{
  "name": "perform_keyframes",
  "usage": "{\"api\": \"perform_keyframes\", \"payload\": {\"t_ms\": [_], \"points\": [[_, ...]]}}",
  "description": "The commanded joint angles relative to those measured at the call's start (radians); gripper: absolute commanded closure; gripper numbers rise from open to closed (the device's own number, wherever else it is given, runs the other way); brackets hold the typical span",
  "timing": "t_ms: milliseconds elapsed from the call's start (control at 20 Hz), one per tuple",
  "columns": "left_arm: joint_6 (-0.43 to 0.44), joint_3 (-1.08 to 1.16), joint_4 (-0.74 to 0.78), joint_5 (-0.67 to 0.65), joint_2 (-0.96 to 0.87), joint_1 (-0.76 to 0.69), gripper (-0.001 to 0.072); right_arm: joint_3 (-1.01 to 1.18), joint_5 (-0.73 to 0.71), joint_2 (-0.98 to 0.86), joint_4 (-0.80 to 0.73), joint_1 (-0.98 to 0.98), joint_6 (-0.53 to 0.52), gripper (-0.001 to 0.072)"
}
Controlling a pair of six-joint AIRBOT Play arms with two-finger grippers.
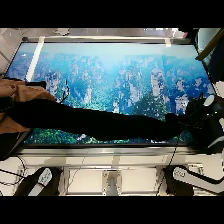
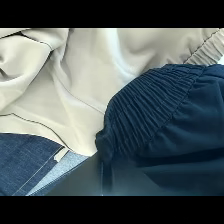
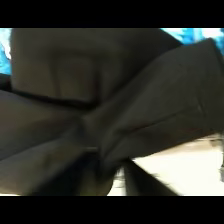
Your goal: Fold the clothes and pants, and hang the long-sleeved shirts on hangers.
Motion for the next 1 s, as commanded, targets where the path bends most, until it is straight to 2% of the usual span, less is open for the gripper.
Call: {"api": "perform_keyframes", "payload": {"t_ms": [0, 300, 700, 800, 950], "points": [[0.0, 0.0, -0.003, -0.001, 0.009, 0.0, 0.0686, 0.019, -0.005, 0.092, -0.012, -0.017, -0.003, 0.0318], [0.001, 0.0, -0.003, -0.001, 0.009, 0.0, 0.0686, 0.14, -0.142, 0.173, -0.011, -0.017, -0.018, 0.0322], [0.001, 0.0, -0.003, -0.001, 0.009, 0.0, 0.0686, 0.14, -0.144, -0.087, 0.134, -0.016, -0.018, 0.0317], [0.0, 0.0, -0.003, -0.001, 0.009, 0.0, 0.0685, 0.14, -0.167, -0.13, 0.183, -0.016, -0.027, 0.0132], [0.0, 0.0, -0.003, -0.001, 0.009, 0.0, 0.0686, 0.141, -0.22, -0.169, 0.292, -0.016, -0.1, 0.0128]]}}
